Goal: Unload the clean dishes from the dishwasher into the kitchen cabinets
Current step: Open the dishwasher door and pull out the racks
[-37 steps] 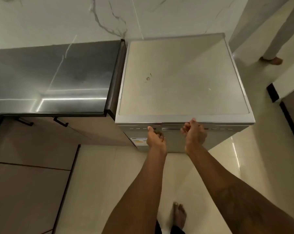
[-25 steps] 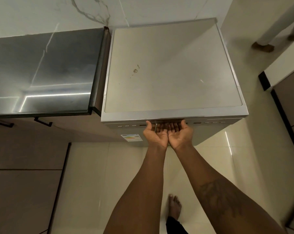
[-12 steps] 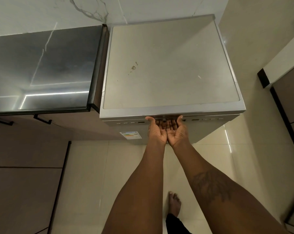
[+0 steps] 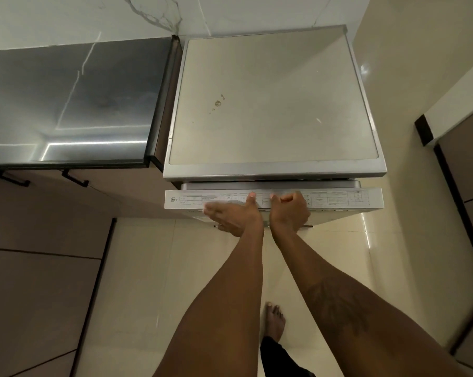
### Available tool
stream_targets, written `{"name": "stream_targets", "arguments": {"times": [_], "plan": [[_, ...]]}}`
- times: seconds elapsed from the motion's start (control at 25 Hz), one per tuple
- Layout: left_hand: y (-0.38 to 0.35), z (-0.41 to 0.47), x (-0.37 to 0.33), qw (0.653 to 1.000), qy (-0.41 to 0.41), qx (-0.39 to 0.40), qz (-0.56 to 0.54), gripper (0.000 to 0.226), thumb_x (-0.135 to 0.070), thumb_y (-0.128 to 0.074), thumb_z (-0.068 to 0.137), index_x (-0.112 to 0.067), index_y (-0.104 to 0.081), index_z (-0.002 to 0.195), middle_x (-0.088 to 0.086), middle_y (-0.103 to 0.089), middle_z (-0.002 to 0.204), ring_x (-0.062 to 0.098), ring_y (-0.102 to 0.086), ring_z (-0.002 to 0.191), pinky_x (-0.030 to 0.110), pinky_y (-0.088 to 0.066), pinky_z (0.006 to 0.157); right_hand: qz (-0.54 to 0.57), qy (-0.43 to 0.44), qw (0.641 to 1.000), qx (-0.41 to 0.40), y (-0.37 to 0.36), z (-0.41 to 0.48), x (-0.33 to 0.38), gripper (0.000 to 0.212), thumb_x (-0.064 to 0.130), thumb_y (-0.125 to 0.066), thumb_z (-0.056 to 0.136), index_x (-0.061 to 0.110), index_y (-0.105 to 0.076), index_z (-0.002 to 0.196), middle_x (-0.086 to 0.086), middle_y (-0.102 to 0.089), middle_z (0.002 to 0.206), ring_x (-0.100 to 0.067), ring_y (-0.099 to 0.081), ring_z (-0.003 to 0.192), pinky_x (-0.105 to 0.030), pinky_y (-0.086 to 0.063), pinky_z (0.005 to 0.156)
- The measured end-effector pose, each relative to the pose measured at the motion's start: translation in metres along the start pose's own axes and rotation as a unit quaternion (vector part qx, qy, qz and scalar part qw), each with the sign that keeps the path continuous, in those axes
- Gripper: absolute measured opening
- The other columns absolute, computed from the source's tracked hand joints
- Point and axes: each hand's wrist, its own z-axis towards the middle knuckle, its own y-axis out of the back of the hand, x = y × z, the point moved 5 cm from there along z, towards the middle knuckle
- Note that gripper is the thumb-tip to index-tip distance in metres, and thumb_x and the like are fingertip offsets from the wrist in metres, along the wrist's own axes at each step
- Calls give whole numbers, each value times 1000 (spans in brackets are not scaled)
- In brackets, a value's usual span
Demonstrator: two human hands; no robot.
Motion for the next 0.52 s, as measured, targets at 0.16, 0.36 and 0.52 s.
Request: {"name": "stream_targets", "arguments": {"times": [0.16,0.36,0.52], "plan": [[12,2,3,944,-239,-11,225,111,-54,-69,83,-6,-3,157,12,-3,166,25,-2,153,44,-1,124,-181,236,948,109,-22,-5,-3,27,20,-68,89,7,-65,113,-9,-64,118,-25,-56,115,-33,-45,98],[10,3,35,841,-363,122,383,89,-47,-60,94,-2,-15,156,12,-18,163,26,-5,153,45,-3,123,-379,257,857,238,-20,-23,-47,63,39,-33,105,7,-19,157,-11,-19,164,-28,-8,153,-46,-5,123],[8,-1,74,798,-376,207,423,90,-43,-62,93,-4,-11,156,11,-12,165,26,-2,153,47,-5,123,-432,258,813,293,-11,-46,-81,66,42,-35,104,11,-14,159,-10,-14,166,-29,-7,154,-47,-6,124]]}}
